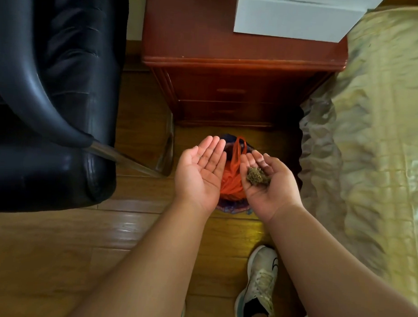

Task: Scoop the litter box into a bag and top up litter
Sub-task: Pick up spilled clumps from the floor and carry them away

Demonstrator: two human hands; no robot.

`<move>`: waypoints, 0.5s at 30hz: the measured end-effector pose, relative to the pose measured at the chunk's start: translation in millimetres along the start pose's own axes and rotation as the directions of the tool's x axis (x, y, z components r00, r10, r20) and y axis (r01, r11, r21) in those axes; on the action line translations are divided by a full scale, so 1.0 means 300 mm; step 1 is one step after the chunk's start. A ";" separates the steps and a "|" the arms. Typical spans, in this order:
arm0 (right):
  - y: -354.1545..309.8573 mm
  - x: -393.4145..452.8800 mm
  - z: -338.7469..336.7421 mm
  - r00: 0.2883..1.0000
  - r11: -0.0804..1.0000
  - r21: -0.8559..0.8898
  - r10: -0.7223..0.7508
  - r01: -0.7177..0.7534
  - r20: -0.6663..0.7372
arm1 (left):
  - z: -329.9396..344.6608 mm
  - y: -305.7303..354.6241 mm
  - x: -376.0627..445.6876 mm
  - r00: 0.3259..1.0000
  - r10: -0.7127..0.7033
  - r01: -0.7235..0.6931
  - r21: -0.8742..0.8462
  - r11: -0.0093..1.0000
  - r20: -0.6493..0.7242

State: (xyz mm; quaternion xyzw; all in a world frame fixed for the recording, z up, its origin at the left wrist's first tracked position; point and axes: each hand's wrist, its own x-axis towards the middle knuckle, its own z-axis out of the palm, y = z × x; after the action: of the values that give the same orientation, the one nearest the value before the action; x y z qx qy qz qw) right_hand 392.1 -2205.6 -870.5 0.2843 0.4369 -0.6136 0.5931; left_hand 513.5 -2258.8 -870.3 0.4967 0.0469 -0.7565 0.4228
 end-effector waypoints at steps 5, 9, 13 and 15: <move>0.072 0.079 -0.122 0.993 0.990 -0.120 0.055 -0.068 -0.105 | -0.072 -0.014 0.037 1.000 -0.008 0.007 -0.049 0.999 -0.008; 0.147 0.137 -0.204 0.953 0.957 -0.234 0.101 -0.171 -0.285 | -0.071 -0.014 0.069 0.999 0.005 -0.001 -0.121 0.993 0.035; 0.192 0.166 -0.246 0.928 0.958 -0.203 0.121 -0.202 -0.352 | -0.059 -0.013 0.096 0.995 0.007 -0.005 -0.021 1.000 0.096; 0.201 0.179 -0.252 0.937 0.978 -0.125 0.118 -0.167 -0.328 | -0.081 -0.020 0.113 0.996 0.007 -0.010 0.028 1.000 0.092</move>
State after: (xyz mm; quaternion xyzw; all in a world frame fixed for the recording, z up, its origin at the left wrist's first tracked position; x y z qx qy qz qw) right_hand 430.8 -2160.4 -963.7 0.3648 0.5503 -0.4800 0.5777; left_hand 521.4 -2263.2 -911.5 0.4677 0.0147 -0.7773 0.4206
